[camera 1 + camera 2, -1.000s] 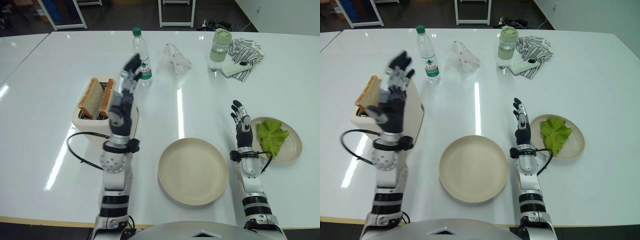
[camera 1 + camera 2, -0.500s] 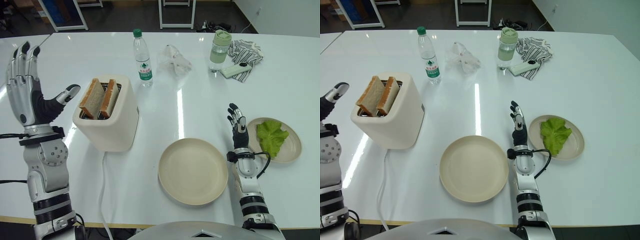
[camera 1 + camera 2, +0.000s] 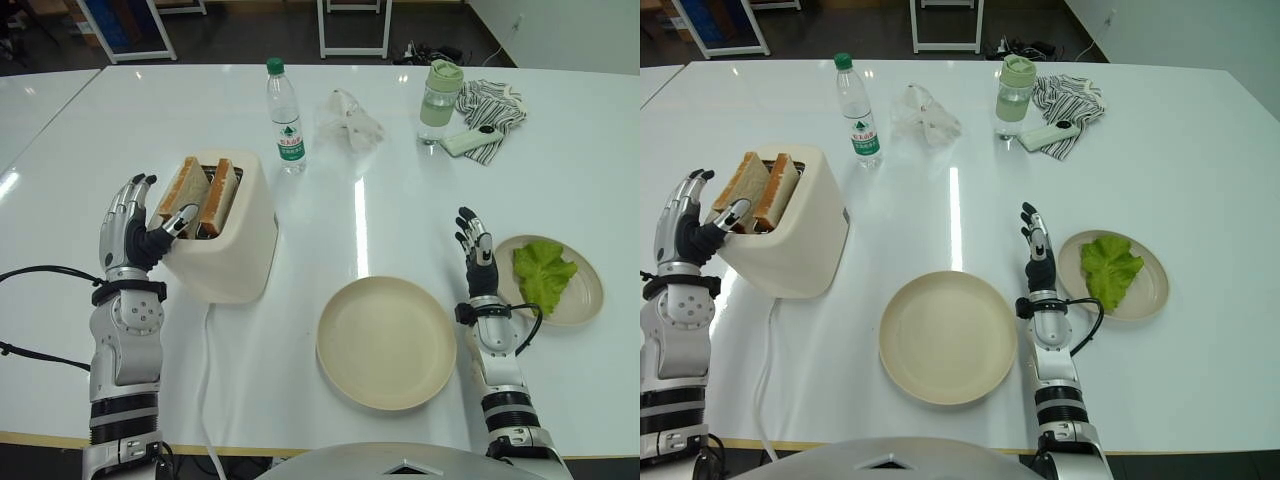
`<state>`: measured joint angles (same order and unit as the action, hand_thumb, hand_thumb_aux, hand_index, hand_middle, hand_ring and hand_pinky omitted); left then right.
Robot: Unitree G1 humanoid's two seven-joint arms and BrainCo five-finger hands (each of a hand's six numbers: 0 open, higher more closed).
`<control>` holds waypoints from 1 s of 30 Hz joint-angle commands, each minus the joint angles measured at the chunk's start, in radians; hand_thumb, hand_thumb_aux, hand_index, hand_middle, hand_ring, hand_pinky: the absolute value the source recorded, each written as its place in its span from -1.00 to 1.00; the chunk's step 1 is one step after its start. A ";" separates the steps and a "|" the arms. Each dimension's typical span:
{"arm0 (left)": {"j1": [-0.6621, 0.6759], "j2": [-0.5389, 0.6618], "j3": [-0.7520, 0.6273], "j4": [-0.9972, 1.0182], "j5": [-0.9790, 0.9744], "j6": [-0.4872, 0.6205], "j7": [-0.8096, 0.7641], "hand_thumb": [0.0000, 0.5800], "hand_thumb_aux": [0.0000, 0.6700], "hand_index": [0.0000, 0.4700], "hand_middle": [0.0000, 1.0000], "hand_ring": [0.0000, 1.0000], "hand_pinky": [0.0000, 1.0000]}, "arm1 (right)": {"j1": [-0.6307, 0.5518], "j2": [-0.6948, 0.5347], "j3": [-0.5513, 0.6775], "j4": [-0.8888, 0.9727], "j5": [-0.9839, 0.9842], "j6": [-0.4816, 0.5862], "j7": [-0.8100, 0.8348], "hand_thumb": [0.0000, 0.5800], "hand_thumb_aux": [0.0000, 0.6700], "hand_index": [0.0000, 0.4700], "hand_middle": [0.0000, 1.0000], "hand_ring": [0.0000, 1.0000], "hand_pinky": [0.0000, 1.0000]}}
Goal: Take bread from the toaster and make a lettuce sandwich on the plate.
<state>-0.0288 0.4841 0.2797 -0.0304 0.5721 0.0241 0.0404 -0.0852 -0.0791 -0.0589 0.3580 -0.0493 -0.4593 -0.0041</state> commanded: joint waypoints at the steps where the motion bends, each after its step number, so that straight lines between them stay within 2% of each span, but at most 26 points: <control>1: 0.018 0.021 -0.019 0.003 -0.008 0.028 -0.014 -0.16 -0.52 -0.52 -1.00 -1.00 -1.00 | 0.007 -0.004 -0.003 0.002 0.006 0.017 0.002 -1.00 -1.00 -1.00 -1.00 -1.00 -1.00; 2: 0.020 0.023 -0.022 0.004 -0.009 0.032 -0.015 0.13 -0.32 -0.32 -1.00 -1.00 -1.00 | 0.007 -0.004 -0.003 0.003 0.006 0.018 0.002 -1.00 -1.00 -1.00 -1.00 -1.00 -1.00; 3: 0.021 0.024 -0.026 0.004 -0.009 0.034 -0.016 0.61 0.11 0.11 -1.00 -1.00 -1.00 | 0.008 -0.005 -0.004 0.003 0.007 0.019 0.002 -1.00 -1.00 -1.00 -1.00 -1.00 -1.00; 4: 0.023 0.025 -0.029 0.002 -0.010 0.036 -0.017 0.73 0.27 0.27 -1.00 -1.00 -1.00 | 0.008 -0.005 -0.004 0.002 0.007 0.020 0.002 -1.00 -1.00 -1.00 -1.00 -1.00 -1.00; 5: 0.025 0.025 -0.030 -0.001 -0.011 0.038 -0.016 0.97 0.74 0.74 -1.00 -1.00 -1.00 | 0.009 -0.005 -0.004 0.001 0.007 0.020 0.003 -1.00 -1.00 -1.00 -1.00 -1.00 -1.00; 6: 0.027 0.025 -0.031 -0.004 -0.012 0.038 -0.014 1.00 0.99 0.99 -1.00 -1.00 -1.00 | 0.009 -0.006 -0.004 0.001 0.007 0.021 0.003 -1.00 -1.00 -1.00 -1.00 -1.00 -1.00; 12: 0.032 0.035 -0.049 -0.025 -0.011 -0.021 0.035 1.00 1.00 1.00 -1.00 -1.00 -1.00 | 0.011 -0.007 -0.008 0.005 0.006 0.023 -0.001 -1.00 -1.00 -1.00 -1.00 -1.00 -1.00; 18: -0.006 0.026 -0.049 -0.006 0.000 -0.216 0.233 1.00 1.00 1.00 -1.00 -1.00 -1.00 | 0.012 -0.009 -0.006 0.011 -0.017 0.023 -0.016 -1.00 -1.00 -1.00 -1.00 -1.00 -1.00; 19: -0.009 0.023 -0.036 -0.007 -0.002 -0.245 0.275 1.00 1.00 1.00 -0.18 -0.18 -0.18 | 0.011 -0.009 -0.005 0.012 -0.018 0.023 -0.017 -1.00 -1.00 -1.00 -1.00 -1.00 -1.00; 20: -0.013 0.018 -0.020 -0.016 -0.003 -0.277 0.322 1.00 1.00 1.00 1.00 1.00 1.00 | 0.010 -0.009 -0.004 0.014 -0.018 0.023 -0.016 -1.00 -1.00 -1.00 -1.00 -1.00 -1.00; 25: 0.006 0.023 0.045 -0.117 0.077 -0.487 0.566 1.00 1.00 1.00 1.00 1.00 1.00 | 0.015 -0.010 -0.003 0.009 -0.017 0.025 -0.017 -1.00 -1.00 -1.00 -1.00 -1.00 -1.00; 30: 0.026 0.012 0.022 -0.195 0.149 -0.640 0.652 1.00 1.00 1.00 1.00 1.00 1.00 | 0.016 -0.009 0.000 0.010 -0.017 0.026 -0.018 -1.00 -1.00 -1.00 -1.00 -1.00 -1.00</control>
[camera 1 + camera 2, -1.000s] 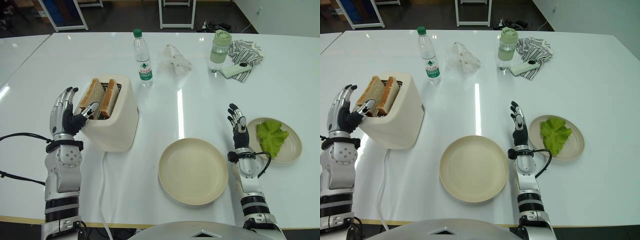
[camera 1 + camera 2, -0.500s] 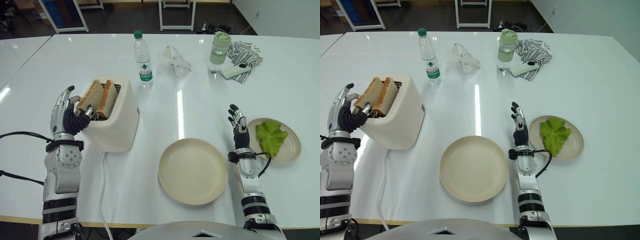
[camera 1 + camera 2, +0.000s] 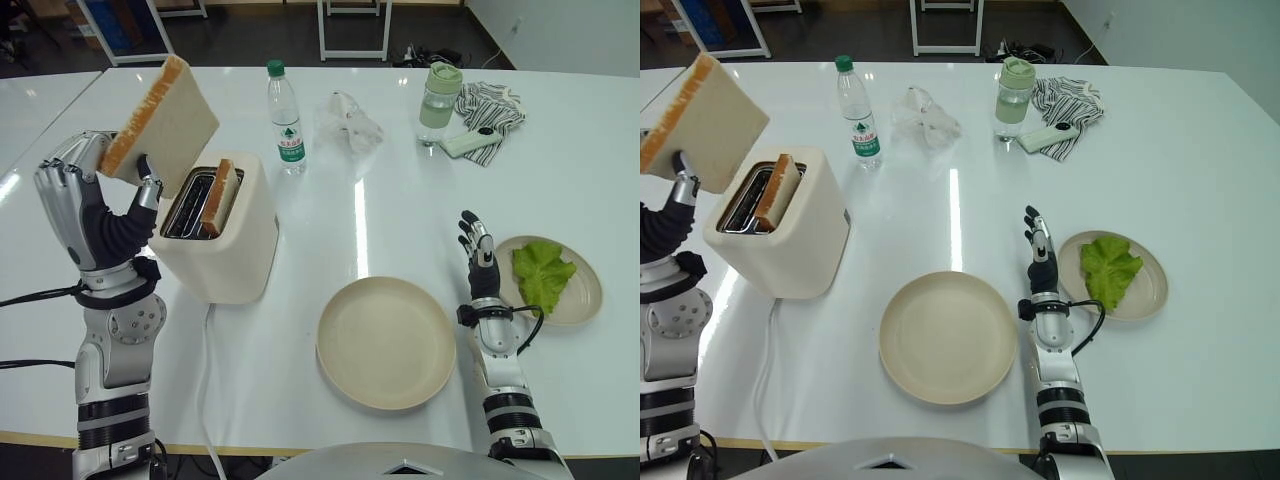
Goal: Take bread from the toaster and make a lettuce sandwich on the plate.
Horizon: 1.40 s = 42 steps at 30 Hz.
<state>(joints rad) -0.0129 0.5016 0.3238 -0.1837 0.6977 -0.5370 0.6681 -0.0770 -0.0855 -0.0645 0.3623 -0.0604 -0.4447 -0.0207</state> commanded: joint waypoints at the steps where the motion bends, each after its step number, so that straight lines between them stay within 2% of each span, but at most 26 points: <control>1: 0.011 -0.021 -0.043 -0.056 0.008 -0.111 0.021 1.00 1.00 1.00 1.00 1.00 1.00 | 0.008 -0.002 0.005 0.005 -0.006 0.012 -0.002 -1.00 -1.00 -1.00 -1.00 -1.00 -1.00; 4: 0.002 -0.090 -0.133 -0.092 -0.101 -0.161 -0.030 1.00 1.00 1.00 1.00 1.00 1.00 | 0.006 -0.003 0.005 0.006 -0.006 0.012 -0.002 -1.00 -1.00 -1.00 -1.00 -1.00 -1.00; 10: 0.018 -0.192 -0.421 -0.064 -0.591 -0.152 -0.324 1.00 1.00 1.00 1.00 1.00 1.00 | 0.001 -0.014 -0.007 0.001 0.000 0.015 -0.004 -1.00 -1.00 -1.00 -1.00 -1.00 -1.00; 13: 0.040 -0.186 -0.523 -0.075 -0.832 -0.062 -0.514 1.00 1.00 1.00 1.00 1.00 1.00 | 0.001 -0.027 -0.025 -0.004 0.007 0.018 -0.008 -1.00 -1.00 -1.00 -1.00 -1.00 -1.00; 16: 0.046 -0.148 -0.592 -0.055 -0.980 0.140 -0.713 1.00 1.00 1.00 1.00 1.00 1.00 | 0.002 -0.037 -0.041 -0.004 0.014 0.018 -0.011 -1.00 -1.00 -1.00 -1.00 -1.00 -1.00; 21: 0.067 -0.118 -0.646 -0.003 -0.949 0.364 -0.882 1.00 1.00 1.00 1.00 1.00 1.00 | 0.001 -0.040 -0.045 -0.010 0.015 0.022 -0.012 -1.00 -1.00 -1.00 -1.00 -1.00 -1.00; 23: 0.073 -0.110 -0.661 0.003 -0.918 0.392 -0.930 1.00 1.00 1.00 1.00 1.00 1.00 | 0.005 -0.041 -0.046 -0.015 0.014 0.024 -0.013 -1.00 -1.00 -1.00 -1.00 -1.00 -1.00; 31: 0.087 -0.117 -0.683 0.020 -0.810 0.465 -1.028 1.00 1.00 1.00 1.00 1.00 1.00 | 0.010 -0.044 -0.048 -0.024 0.014 0.029 -0.012 -1.00 -1.00 -1.00 -1.00 -1.00 -1.00; 42: 0.109 -0.105 -0.728 0.027 -0.653 0.492 -1.108 1.00 1.00 1.00 1.00 1.00 1.00 | 0.017 -0.044 -0.048 -0.039 0.013 0.038 -0.013 -1.00 -1.00 -1.00 -1.00 -1.00 -1.00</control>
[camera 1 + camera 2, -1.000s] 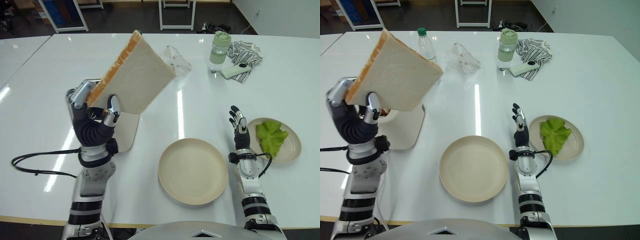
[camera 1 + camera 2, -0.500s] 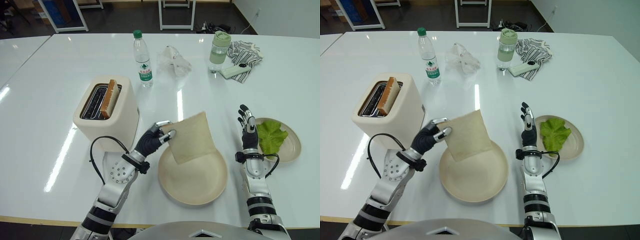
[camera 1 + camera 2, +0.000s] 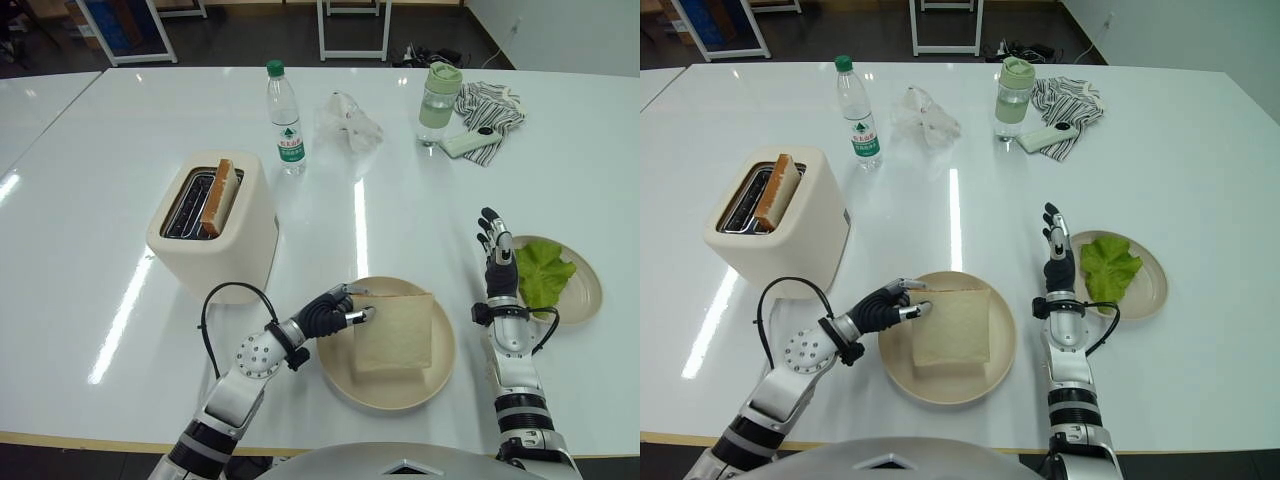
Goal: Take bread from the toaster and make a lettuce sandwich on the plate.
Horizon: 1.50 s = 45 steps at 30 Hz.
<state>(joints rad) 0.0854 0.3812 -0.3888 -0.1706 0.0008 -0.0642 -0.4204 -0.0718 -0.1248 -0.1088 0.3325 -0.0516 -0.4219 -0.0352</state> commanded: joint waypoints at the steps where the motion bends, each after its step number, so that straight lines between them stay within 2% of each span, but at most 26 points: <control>1: 0.012 0.014 -0.016 0.015 0.054 0.021 -0.022 1.00 1.00 1.00 1.00 1.00 1.00 | 0.012 -0.005 -0.003 -0.009 0.004 0.015 0.001 -1.00 -1.00 -1.00 -1.00 -1.00 -1.00; 4: 0.012 0.011 -0.012 0.019 0.088 0.023 -0.011 1.00 1.00 1.00 0.95 0.95 0.95 | 0.013 -0.005 -0.003 -0.012 0.004 0.018 0.002 -1.00 -1.00 -1.00 -1.00 -1.00 -1.00; 5: 0.009 0.014 -0.009 0.021 0.104 0.023 -0.007 0.99 0.89 0.89 0.92 0.92 0.92 | 0.013 -0.005 -0.003 -0.013 0.004 0.018 0.003 -1.00 -1.00 -1.00 -1.00 -1.00 -1.00; 6: 0.007 0.019 -0.006 0.023 0.119 0.020 -0.005 0.79 0.36 0.36 0.62 0.62 0.62 | 0.013 -0.005 -0.003 -0.015 0.004 0.019 0.003 -1.00 -1.00 -1.00 -1.00 -1.00 -1.00; 7: 0.006 0.022 -0.001 0.023 0.126 0.018 -0.006 0.54 0.04 0.04 0.30 0.30 0.30 | 0.014 -0.005 -0.003 -0.015 0.005 0.019 0.003 -1.00 -1.00 -1.00 -1.00 -1.00 -1.00; 8: 0.006 0.028 0.004 0.020 0.136 0.017 -0.006 0.07 -0.36 -0.36 0.09 0.09 0.09 | 0.014 -0.005 -0.002 -0.016 0.005 0.020 0.004 -1.00 -1.00 -1.00 -1.00 -1.00 -1.00; 9: 0.007 0.032 0.012 0.018 0.140 0.019 -0.006 -0.85 -0.92 -0.92 -0.55 -0.55 -0.55 | 0.014 -0.005 -0.002 -0.016 0.005 0.020 0.004 -1.00 -1.00 -1.00 -1.00 -1.00 -1.00; 10: 0.008 0.036 0.022 0.012 0.146 0.023 -0.003 -1.00 -1.00 -1.00 -1.00 -1.00 -1.00 | 0.015 -0.005 -0.002 -0.019 0.005 0.022 0.005 -1.00 -1.00 -1.00 -1.00 -1.00 -1.00; 14: 0.012 0.034 0.072 -0.035 0.191 0.094 0.042 -1.00 -1.00 -1.00 -1.00 -1.00 -1.00 | 0.019 -0.006 -0.002 -0.027 0.006 0.026 0.008 -1.00 -1.00 -1.00 -1.00 -1.00 -1.00; 21: 0.042 0.053 0.194 -0.182 0.209 0.151 0.081 -1.00 -1.00 -1.00 -1.00 -1.00 -1.00 | 0.018 -0.009 -0.002 -0.031 0.007 0.030 0.012 -1.00 -1.00 -1.00 -1.00 -1.00 -1.00; 24: 0.053 0.040 0.264 -0.243 0.123 0.098 0.068 -1.00 -1.00 -1.00 -1.00 -1.00 -1.00 | 0.020 -0.012 -0.006 -0.039 0.008 0.033 0.013 -1.00 -1.00 -1.00 -1.00 -1.00 -1.00; 28: 0.040 -0.047 0.302 -0.263 -0.091 0.016 0.035 -1.00 -1.00 -1.00 -1.00 -1.00 -1.00 | 0.027 -0.030 -0.004 -0.073 -0.022 0.008 0.007 -1.00 -1.00 -1.00 -1.00 -1.00 -1.00; 32: -0.007 -0.112 0.273 -0.075 -0.087 -0.076 0.047 -1.00 -1.00 -1.00 -1.00 -1.00 -1.00 | 0.059 -0.111 -0.041 -0.197 -0.171 -0.050 -0.069 -1.00 -1.00 -1.00 -1.00 -1.00 -1.00; 35: -0.012 -0.170 0.258 0.043 -0.085 -0.139 0.066 -1.00 -1.00 -1.00 -1.00 -1.00 -1.00 | 0.089 -0.218 -0.115 -0.289 -0.334 -0.048 -0.147 -1.00 -1.00 -1.00 -1.00 -1.00 -1.00; 39: -0.029 -0.214 0.243 0.139 -0.060 -0.192 0.089 -1.00 -1.00 -1.00 -1.00 -1.00 -1.00 | 0.130 -0.407 -0.186 -0.254 -0.645 0.052 -0.311 -1.00 -1.00 -1.00 -1.00 -1.00 -1.00; 41: -0.032 -0.227 0.235 0.154 -0.046 -0.211 0.097 -1.00 -1.00 -1.00 -1.00 -1.00 -1.00 | 0.140 -0.492 -0.171 -0.159 -0.788 0.174 -0.375 -1.00 -1.00 -1.00 -1.00 -1.00 -1.00; 45: -0.037 -0.235 0.246 0.163 -0.046 -0.220 0.106 -1.00 -1.00 -1.00 -1.00 -1.00 -1.00 | 0.162 -0.533 -0.106 -0.053 -0.901 0.346 -0.383 -1.00 -1.00 -1.00 -1.00 -1.00 -1.00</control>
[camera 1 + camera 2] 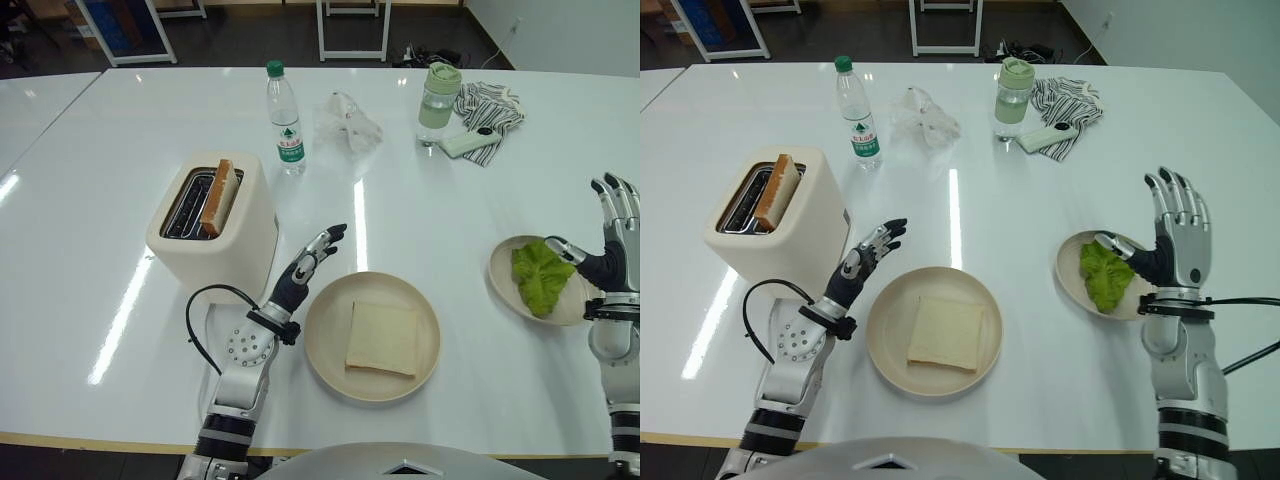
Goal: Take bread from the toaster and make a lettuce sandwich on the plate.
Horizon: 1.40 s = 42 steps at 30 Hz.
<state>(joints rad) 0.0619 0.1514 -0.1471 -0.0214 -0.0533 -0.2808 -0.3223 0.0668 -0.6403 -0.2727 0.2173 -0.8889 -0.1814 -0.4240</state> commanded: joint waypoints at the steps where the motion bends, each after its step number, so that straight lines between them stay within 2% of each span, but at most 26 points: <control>1: -0.013 -0.005 0.005 0.013 0.009 -0.003 0.009 -1.00 -1.00 -1.00 -1.00 -1.00 -1.00 | 0.030 -0.014 0.079 0.063 -0.067 0.129 0.024 -1.00 -1.00 -1.00 -1.00 -1.00 -1.00; 6: -0.008 -0.005 0.005 0.005 0.012 0.000 0.010 -1.00 -1.00 -1.00 -1.00 -1.00 -1.00 | 0.051 -0.006 0.184 0.057 -0.054 0.205 0.135 -1.00 -1.00 -1.00 -1.00 -1.00 -1.00; 14: -0.004 -0.007 0.001 0.006 0.018 0.001 0.011 -1.00 -1.00 -1.00 -1.00 -1.00 -1.00 | 0.040 -0.020 0.255 0.086 -0.020 0.243 0.165 -1.00 -1.00 -1.00 -1.00 -1.00 -1.00; 16: -0.003 -0.007 0.001 0.004 0.019 0.002 0.011 -1.00 -1.00 -1.00 -1.00 -1.00 -1.00 | 0.041 -0.025 0.264 0.091 -0.011 0.252 0.172 -0.74 -0.87 -0.87 -1.00 -1.00 -1.00; 17: -0.002 -0.007 0.001 0.003 0.019 0.002 0.011 -1.00 -1.00 -1.00 -1.00 -1.00 -1.00 | 0.041 -0.027 0.267 0.094 -0.007 0.257 0.177 -0.56 -0.76 -0.76 -1.00 -1.00 -1.00; 18: -0.001 -0.007 0.001 0.002 0.020 0.003 0.012 -1.00 -1.00 -1.00 -1.00 -1.00 -1.00 | 0.041 -0.030 0.271 0.099 -0.003 0.261 0.182 -0.28 -0.60 -0.60 -1.00 -1.00 -1.00; 21: 0.002 -0.009 -0.001 -0.003 0.020 0.006 0.012 -1.00 -1.00 -1.00 -1.00 -1.00 -1.00 | 0.044 -0.041 0.282 0.106 0.010 0.270 0.196 -0.12 -0.50 -0.50 -1.00 -1.00 -1.00; 23: 0.004 -0.010 -0.003 -0.003 0.021 0.007 0.012 -1.00 -1.00 -1.00 -1.00 -1.00 -1.00 | 0.044 -0.044 0.291 0.112 0.018 0.273 0.204 -0.19 -0.55 -0.55 -1.00 -1.00 -1.00; 26: 0.005 -0.011 -0.004 -0.006 0.023 0.010 0.011 -1.00 -1.00 -1.00 -1.00 -1.00 -1.00 | 0.049 -0.049 0.299 0.104 0.028 0.281 0.222 -0.04 -0.44 -0.44 -1.00 -1.00 -1.00; 27: 0.006 -0.010 -0.003 -0.007 0.023 0.011 0.011 -1.00 -1.00 -1.00 -1.00 -1.00 -1.00 | 0.052 -0.050 0.301 0.099 0.032 0.284 0.230 0.09 -0.35 -0.35 -1.00 -1.00 -1.00; 28: 0.006 -0.010 -0.003 -0.008 0.023 0.012 0.011 -1.00 -1.00 -1.00 -1.00 -1.00 -1.00 | 0.053 -0.051 0.304 0.097 0.036 0.285 0.235 0.38 -0.11 -0.11 -1.00 -1.00 -1.00; 29: 0.006 -0.009 -0.002 -0.008 0.023 0.013 0.011 -1.00 -1.00 -1.00 -1.00 -1.00 -1.00 | 0.053 -0.051 0.306 0.097 0.038 0.287 0.237 0.51 0.01 0.01 -1.00 -1.00 -1.00; 32: 0.009 -0.007 0.000 -0.012 0.022 0.017 0.011 -1.00 -1.00 -1.00 -1.00 -1.00 -1.00 | 0.054 -0.053 0.311 0.092 0.048 0.291 0.243 0.78 0.34 0.34 -1.00 -1.00 -1.00; 33: 0.010 -0.007 0.000 -0.013 0.022 0.017 0.011 -1.00 -1.00 -1.00 -1.00 -1.00 -1.00 | 0.055 -0.055 0.312 0.089 0.053 0.292 0.245 0.90 0.55 0.55 -1.00 -1.00 -1.00; 34: 0.010 -0.007 0.000 -0.013 0.022 0.018 0.011 -1.00 -1.00 -1.00 -1.00 -1.00 -1.00 | 0.055 -0.056 0.313 0.087 0.057 0.292 0.246 0.99 0.89 0.89 -1.00 -1.00 -1.00; 35: 0.011 -0.007 0.000 -0.014 0.022 0.019 0.011 -1.00 -1.00 -1.00 -1.00 -1.00 -1.00 | 0.056 -0.057 0.314 0.085 0.062 0.292 0.245 1.00 1.00 1.00 -1.00 -1.00 -1.00; 42: 0.015 -0.005 0.001 -0.017 0.023 0.024 0.011 -1.00 -1.00 -1.00 -1.00 -1.00 -1.00 | 0.070 -0.062 0.291 0.028 0.093 0.289 0.214 1.00 1.00 1.00 -1.00 -1.00 -1.00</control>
<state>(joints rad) 0.0710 0.1376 -0.1459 -0.0312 -0.0395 -0.2713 -0.3117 0.1228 -0.6974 0.0290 0.2687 -0.8124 0.1074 -0.2089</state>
